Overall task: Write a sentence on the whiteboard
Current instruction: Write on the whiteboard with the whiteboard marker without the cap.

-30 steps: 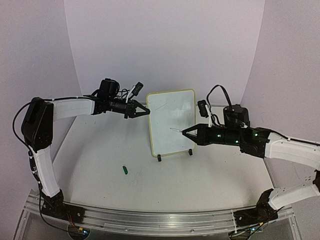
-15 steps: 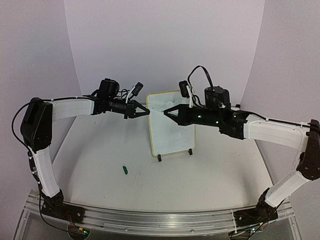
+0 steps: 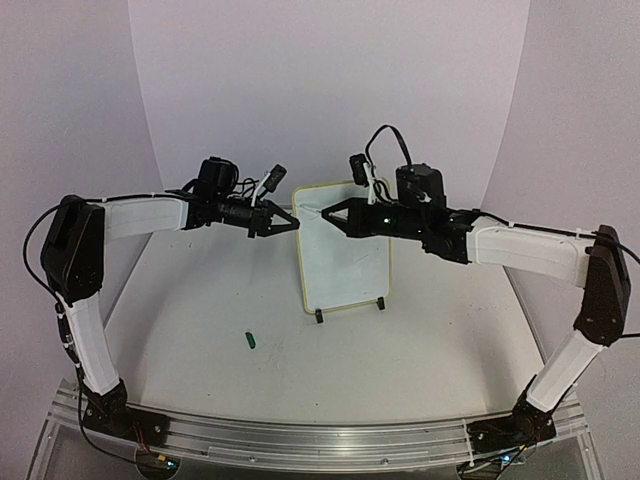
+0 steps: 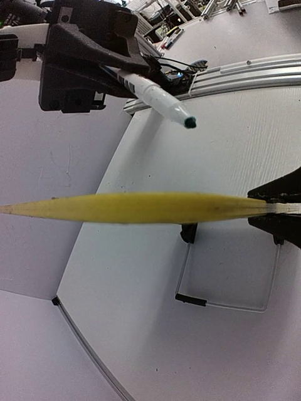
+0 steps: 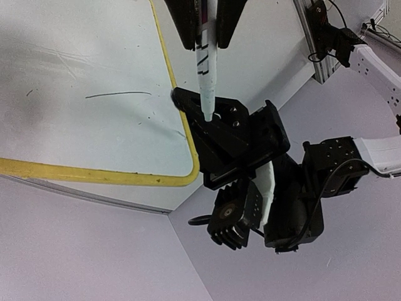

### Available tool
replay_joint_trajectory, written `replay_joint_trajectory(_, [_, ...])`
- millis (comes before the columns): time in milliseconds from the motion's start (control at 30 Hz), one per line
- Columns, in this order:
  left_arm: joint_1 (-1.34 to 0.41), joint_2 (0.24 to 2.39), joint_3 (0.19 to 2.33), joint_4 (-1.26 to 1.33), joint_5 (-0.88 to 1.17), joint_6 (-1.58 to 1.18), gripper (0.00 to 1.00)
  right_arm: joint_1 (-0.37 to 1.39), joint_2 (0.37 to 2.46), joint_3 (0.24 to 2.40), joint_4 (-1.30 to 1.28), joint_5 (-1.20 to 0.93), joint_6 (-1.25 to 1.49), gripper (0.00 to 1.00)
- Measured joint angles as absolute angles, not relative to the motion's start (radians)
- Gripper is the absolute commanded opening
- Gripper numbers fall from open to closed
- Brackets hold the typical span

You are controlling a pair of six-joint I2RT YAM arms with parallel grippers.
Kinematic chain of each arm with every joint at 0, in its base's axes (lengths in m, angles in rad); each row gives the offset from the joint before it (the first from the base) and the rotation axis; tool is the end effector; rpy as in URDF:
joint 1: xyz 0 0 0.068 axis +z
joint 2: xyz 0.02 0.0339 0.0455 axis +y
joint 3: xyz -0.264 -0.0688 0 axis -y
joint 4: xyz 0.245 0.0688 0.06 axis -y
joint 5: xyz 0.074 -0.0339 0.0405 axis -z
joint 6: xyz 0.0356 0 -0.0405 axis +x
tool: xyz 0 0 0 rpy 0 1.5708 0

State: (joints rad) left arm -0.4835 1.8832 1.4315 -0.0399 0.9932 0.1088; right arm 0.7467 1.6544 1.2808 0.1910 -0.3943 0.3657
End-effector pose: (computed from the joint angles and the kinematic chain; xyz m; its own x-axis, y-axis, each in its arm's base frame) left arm 0.3670 -0.2264 0.2677 -0.3169 0.2334 -0.9193 0.9478 0.1154 -0.2974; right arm 0.2822 0.2798 0.3236 -0.4479 0.0354 -0.8934 -0.7969 0.4373 0.4168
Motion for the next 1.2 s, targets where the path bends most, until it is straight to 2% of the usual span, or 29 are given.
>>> replay_joint_trajectory(933, [-0.483,1.878,1.433,-0.062,0.991,0.129,0.00,0.725,1.717,1.333,0.217,-0.360,0.355,0.00])
replay_joint_trajectory(1200, [-0.483,1.878,1.434,-0.063,0.986,0.130,0.00,0.725,1.716,1.278,0.237,-0.368,0.358,0.00])
